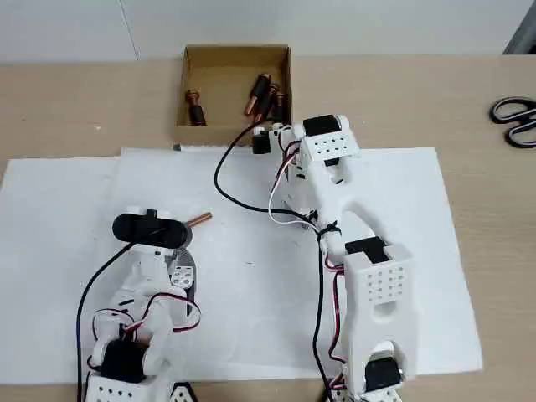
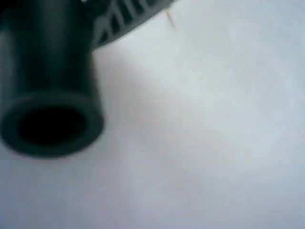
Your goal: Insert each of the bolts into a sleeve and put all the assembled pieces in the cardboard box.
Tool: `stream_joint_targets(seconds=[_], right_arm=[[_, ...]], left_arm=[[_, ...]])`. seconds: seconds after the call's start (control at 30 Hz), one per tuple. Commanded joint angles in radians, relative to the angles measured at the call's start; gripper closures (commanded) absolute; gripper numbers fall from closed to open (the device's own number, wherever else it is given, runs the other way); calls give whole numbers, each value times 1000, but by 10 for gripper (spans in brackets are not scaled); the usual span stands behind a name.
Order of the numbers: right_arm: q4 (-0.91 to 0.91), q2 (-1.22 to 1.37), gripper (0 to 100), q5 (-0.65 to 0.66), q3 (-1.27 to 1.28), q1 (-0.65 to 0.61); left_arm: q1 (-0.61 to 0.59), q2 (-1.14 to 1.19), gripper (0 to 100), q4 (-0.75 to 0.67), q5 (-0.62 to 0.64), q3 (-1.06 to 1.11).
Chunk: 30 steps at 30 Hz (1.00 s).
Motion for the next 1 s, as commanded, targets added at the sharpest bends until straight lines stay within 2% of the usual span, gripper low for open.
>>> stream_joint_targets(seconds=[0.0, 0.2, 0.37, 0.97], right_arm=[[-59, 19, 980, 34, -8, -16], [-61, 13, 969, 54, -11, -18], [-50, 12, 864, 63, -14, -31], [-81, -76, 859, 75, -15, -44]], left_arm=[[-2, -11, 994, -28, -11, -7], [-5, -12, 994, -26, -11, -7], [-2, -12, 994, -26, -11, -7], [0, -12, 994, -26, -12, -7]])
